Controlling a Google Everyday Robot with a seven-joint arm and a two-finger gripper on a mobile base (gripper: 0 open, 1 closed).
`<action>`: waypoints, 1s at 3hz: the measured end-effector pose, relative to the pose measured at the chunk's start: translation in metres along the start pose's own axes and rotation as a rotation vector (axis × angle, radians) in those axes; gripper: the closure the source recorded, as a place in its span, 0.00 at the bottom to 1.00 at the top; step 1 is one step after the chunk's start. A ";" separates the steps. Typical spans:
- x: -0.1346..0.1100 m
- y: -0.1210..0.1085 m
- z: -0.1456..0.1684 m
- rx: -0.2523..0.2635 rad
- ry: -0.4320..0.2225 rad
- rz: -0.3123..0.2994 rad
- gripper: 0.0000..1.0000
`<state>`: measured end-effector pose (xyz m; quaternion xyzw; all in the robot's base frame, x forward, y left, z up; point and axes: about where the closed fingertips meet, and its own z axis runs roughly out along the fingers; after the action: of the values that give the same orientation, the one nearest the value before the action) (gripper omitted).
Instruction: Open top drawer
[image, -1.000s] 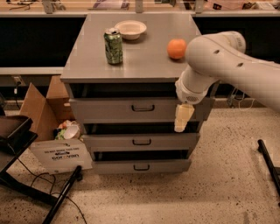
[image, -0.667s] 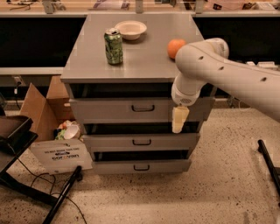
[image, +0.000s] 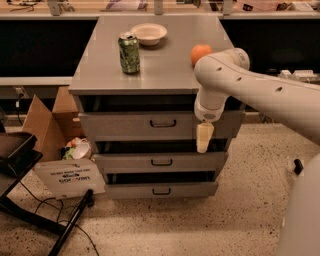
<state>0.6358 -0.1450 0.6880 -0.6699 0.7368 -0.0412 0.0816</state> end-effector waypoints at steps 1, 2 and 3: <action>0.000 0.002 0.009 -0.031 -0.006 0.010 0.27; 0.007 0.012 0.014 -0.059 -0.014 0.035 0.50; 0.007 0.011 0.006 -0.059 -0.014 0.035 0.73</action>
Offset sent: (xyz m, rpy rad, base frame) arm -0.0340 -0.0232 -0.0349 0.0610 0.1217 -0.0830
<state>0.6258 -0.1502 0.6797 -0.6594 0.7486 -0.0136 0.0677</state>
